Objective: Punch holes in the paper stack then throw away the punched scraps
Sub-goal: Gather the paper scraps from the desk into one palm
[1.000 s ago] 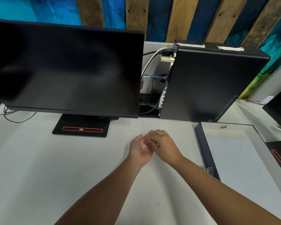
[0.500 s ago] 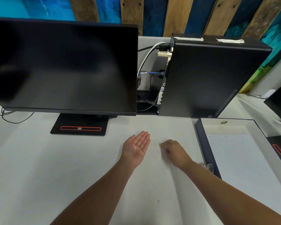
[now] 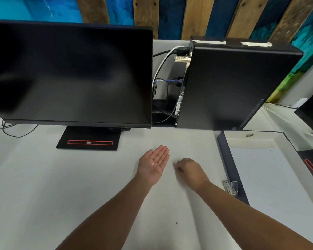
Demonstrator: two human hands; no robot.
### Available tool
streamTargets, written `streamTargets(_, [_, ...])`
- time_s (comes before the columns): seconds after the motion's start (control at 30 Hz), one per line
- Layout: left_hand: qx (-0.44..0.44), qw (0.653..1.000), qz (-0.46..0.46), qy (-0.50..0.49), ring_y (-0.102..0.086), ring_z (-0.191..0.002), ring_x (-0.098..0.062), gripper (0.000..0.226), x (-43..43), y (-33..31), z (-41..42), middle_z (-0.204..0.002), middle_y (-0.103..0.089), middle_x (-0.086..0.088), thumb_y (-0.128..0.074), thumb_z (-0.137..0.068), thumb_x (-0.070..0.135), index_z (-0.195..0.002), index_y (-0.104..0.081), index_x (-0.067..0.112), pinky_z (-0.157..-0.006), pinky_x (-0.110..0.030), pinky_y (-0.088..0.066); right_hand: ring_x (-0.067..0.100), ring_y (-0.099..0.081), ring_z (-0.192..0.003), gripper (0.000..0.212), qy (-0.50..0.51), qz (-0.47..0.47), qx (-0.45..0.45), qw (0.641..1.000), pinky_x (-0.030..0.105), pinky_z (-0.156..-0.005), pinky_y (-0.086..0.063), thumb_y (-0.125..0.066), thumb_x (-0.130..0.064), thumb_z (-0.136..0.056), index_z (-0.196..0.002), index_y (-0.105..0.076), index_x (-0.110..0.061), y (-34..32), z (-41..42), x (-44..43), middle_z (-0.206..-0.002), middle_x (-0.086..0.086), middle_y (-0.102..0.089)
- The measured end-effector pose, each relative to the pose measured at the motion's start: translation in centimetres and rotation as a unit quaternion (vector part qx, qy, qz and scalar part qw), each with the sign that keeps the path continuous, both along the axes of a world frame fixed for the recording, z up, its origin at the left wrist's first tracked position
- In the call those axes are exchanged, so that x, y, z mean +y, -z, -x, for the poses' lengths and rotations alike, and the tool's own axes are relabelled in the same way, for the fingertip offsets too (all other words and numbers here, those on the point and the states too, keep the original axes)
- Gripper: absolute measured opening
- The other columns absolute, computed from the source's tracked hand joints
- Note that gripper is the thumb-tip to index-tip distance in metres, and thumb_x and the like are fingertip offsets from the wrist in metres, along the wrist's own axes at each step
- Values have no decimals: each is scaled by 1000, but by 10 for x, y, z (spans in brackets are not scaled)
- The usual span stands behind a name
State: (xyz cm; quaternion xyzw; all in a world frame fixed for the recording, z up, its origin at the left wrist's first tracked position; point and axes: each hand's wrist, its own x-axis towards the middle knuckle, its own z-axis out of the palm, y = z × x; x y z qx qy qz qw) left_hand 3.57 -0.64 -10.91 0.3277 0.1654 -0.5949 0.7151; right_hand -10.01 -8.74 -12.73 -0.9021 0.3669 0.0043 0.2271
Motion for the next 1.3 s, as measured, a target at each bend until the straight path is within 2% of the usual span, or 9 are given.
streamTargets(0.17, [-1, 1000, 0, 0, -61, -108, -26, 39, 0, 1, 1, -116, -65, -17, -32, -102, 22, -116, -58, -4, -95, -36, -46, 31, -53, -80, 24, 19, 7, -31, 999, 36, -68, -39, -43, -6, -91, -79, -62, 3, 5, -2, 4, -82, 19, -61])
streamTargets(0.37, [2, 1000, -1, 1, -61, -110, -27, 40, 0, 2, 1, -116, -65, -17, -32, -102, 23, -116, -59, -4, -98, -37, -45, 22, -44, -70, 20, 36, -15, -41, 998, 24, -56, -28, -42, -1, -88, -71, -49, -9, -8, -4, -3, -74, 10, -50])
streamTargets(0.47, [1, 1000, -6, -1, -62, -108, -26, 40, 0, 1, 2, -114, -66, -16, -32, -102, 23, -115, -59, -3, -96, -36, -46, 19, -49, -70, 15, 35, -18, -99, 994, 18, -58, -34, -47, -4, -90, -81, -59, -3, -23, -10, -5, -78, 7, -56])
streamTargets(0.63, [5, 1000, -18, 5, -72, -73, -17, 40, -3, -3, 6, -102, -69, -12, -31, -102, 25, -111, -62, 1, -62, -24, -55, 15, -50, -74, 14, -19, -52, -139, 989, 21, -65, -38, -49, -11, -91, -87, -62, -7, -48, -32, 9, -84, 2, -57])
streamTargets(0.67, [6, 1000, -24, 9, -71, -72, -16, 40, -4, -3, 7, -98, -71, -11, -31, -102, 25, -111, -62, 2, -63, -24, -56, 16, -53, -76, 14, -24, -64, -139, 988, 23, -66, -42, -49, -9, -89, -85, -62, -8, -51, -36, 13, -85, 1, -60])
streamTargets(0.73, [10, 1000, -19, 12, -67, -92, -19, 42, -6, -2, 8, -93, -75, -11, -31, -102, 27, -113, -63, 2, -90, -28, -51, 19, -58, -80, 16, -29, -69, -135, 988, 31, -71, -50, -47, -6, -85, -80, -62, -9, -52, -43, 19, -89, 3, -64])
streamTargets(0.8, [22, 1000, -5, 13, -63, -104, -23, 45, -7, -2, 9, -97, -75, -14, -30, -101, 28, -110, -64, 0, -102, -33, -43, 22, -60, -79, 18, -35, -54, -115, 991, 35, -70, -52, -46, -3, -81, -78, -63, -9, -50, -46, 22, -88, 7, -66])
streamTargets(1.07, [13, 1000, 3, 13, -62, -108, -24, 47, -4, -4, 5, -115, -67, -15, -29, -101, 27, -107, -66, -1, -96, -35, -46, 21, -58, -74, 20, -59, -26, -92, 994, 31, -61, -45, -48, 1, -77, -77, -67, -6, -47, -49, 21, -79, 8, -68])
streamTargets(1.3, [19, 1000, 4, 7, -68, -95, -22, 43, -4, -6, 4, -97, -75, -13, -32, -101, 27, -107, -66, 2, -84, -29, -53, 17, -56, -77, 9, -26, -19, -134, 990, 27, -66, -46, -58, -6, -77, -74, -65, -12, -49, -48, 20, -81, 3, -64])
